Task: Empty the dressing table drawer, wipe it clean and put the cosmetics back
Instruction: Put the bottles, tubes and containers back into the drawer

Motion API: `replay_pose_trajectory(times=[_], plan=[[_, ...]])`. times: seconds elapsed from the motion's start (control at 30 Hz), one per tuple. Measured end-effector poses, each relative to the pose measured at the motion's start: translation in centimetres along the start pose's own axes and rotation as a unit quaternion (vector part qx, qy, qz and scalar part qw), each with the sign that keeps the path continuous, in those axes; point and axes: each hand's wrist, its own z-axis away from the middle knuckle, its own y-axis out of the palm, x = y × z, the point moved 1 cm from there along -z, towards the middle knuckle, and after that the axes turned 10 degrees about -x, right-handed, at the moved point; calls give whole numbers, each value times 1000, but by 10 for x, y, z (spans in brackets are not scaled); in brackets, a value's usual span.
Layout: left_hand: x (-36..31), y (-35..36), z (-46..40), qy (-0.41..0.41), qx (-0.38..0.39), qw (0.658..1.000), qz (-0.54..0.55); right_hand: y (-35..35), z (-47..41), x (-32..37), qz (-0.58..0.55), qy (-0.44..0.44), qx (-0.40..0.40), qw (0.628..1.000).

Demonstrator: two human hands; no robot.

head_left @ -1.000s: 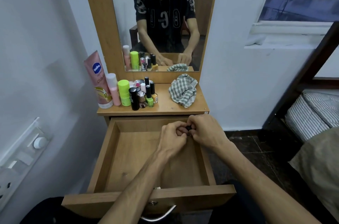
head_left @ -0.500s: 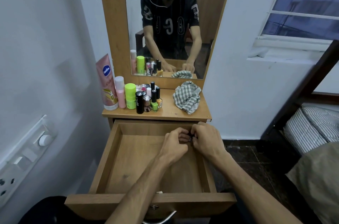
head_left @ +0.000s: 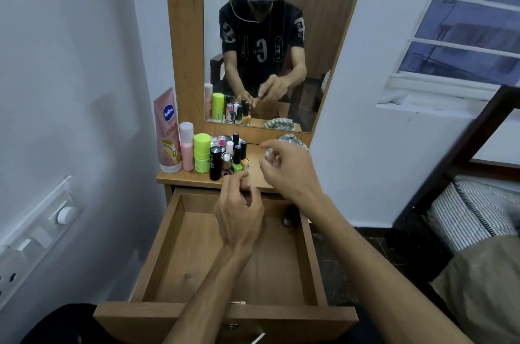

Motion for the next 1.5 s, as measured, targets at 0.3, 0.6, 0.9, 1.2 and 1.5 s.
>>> replay_pose_trajectory(times=[0.3, 0.6, 0.9, 1.2, 1.5], plan=[[-23, 0, -80, 144, 39, 975, -167, 34, -63, 21, 26, -13, 116, 993], [-24, 7, -102, 201, 144, 921, -300, 36, -59, -1, 16, -13, 114, 993], [-28, 1, -92, 223, 135, 930, -258, 25, -51, -2, -20, -22, 90, 996], [-33, -15, -40, 218, 181, 951, -122, -36, -5, -29, -23, 20, 97, 995], [-14, -10, 13, 173, 343, 913, -137, -41, 58, -68, 28, 89, 177, 980]])
